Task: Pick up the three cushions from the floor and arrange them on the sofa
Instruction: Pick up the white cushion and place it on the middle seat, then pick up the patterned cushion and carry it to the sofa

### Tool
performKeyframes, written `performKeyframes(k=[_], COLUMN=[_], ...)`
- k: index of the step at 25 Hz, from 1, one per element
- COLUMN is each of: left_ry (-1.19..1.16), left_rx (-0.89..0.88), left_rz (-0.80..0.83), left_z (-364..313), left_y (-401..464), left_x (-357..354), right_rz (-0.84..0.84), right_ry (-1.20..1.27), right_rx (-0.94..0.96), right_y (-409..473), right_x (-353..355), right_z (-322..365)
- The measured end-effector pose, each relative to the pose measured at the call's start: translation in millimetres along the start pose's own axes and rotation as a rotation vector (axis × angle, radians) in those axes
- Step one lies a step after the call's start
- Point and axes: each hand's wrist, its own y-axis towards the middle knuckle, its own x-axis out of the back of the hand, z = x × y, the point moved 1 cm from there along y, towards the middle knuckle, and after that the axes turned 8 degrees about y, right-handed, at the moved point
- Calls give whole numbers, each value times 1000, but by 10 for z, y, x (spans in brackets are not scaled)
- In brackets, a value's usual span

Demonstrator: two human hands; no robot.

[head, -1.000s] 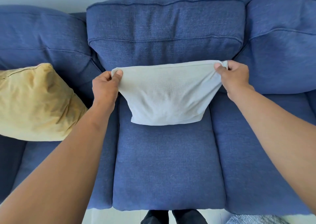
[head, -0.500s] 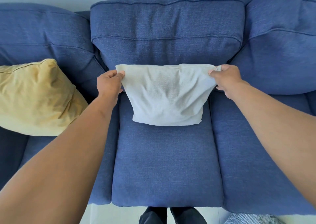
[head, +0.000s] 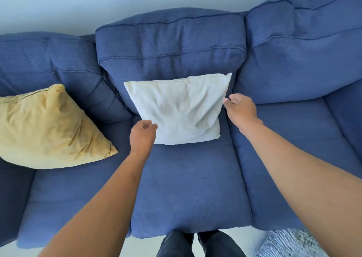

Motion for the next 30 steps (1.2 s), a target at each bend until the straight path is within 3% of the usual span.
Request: performKeyframes(k=[6, 12, 19, 30], left_ry=[193, 405, 616, 1050], left_rx=[-257, -550, -819, -1280], left_rz=[255, 441, 640, 855], left_z=[-32, -62, -27, 315], left_y=[-866, -1457, -2372, -4475], left_x=[-426, -776, -1343, -3104], right_rz=[28, -161, -375, -554], right_ry=[-236, -466, -354, -218], right_rx=[59, -1, -226, -504], right_y=[-849, -1689, -2737, -4153], right_x=[286, 710, 1418, 2737], right_z=[-497, -1174, -1915, -3604])
